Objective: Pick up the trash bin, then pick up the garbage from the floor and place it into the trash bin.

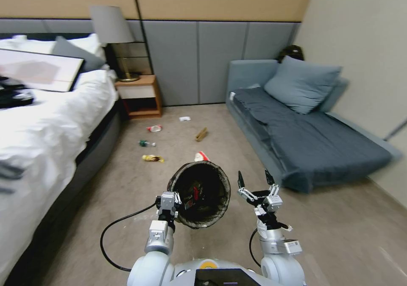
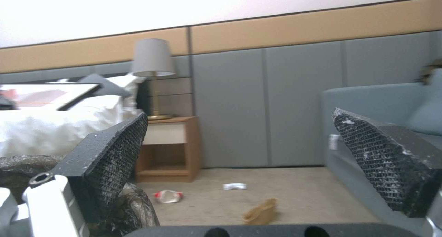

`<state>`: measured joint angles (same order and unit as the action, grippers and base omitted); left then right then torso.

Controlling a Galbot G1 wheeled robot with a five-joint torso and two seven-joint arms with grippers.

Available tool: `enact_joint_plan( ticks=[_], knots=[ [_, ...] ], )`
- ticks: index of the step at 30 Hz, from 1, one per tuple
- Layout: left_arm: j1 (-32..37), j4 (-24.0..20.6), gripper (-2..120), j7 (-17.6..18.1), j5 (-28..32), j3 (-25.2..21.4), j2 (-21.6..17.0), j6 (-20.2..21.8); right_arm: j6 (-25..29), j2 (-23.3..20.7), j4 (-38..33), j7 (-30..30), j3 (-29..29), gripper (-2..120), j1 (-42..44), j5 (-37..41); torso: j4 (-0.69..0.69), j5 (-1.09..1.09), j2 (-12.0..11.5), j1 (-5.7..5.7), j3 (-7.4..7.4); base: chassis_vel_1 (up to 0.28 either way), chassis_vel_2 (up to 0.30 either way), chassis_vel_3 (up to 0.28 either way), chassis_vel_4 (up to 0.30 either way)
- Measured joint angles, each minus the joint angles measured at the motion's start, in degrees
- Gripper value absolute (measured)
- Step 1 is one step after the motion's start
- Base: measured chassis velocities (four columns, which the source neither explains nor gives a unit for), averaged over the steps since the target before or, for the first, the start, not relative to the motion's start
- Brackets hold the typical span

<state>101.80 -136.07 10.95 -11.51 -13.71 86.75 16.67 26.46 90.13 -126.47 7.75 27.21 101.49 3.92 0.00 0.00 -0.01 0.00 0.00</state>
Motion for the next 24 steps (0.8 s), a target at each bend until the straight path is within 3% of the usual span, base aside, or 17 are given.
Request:
enact_joint_plan(
  ticks=[15,24],
  knots=[
    [-0.09,0.66,1,-0.30,-0.16,0.09,0.20,-1.69,0.15,0.21,0.36,0.50,-0.19,100,-0.32,-0.02,0.02,0.00,0.00,-0.01,0.00,0.117,0.119,0.110,0.113],
    [-0.12,1.15,1,-0.91,-1.03,0.09,-0.06,-2.69,0.71,0.11,0.73,0.74,-0.16,100,0.03,-0.26,0.00,0.00,0.00,0.00,0.00,0.012,0.007,0.009,0.011]
  ],
)
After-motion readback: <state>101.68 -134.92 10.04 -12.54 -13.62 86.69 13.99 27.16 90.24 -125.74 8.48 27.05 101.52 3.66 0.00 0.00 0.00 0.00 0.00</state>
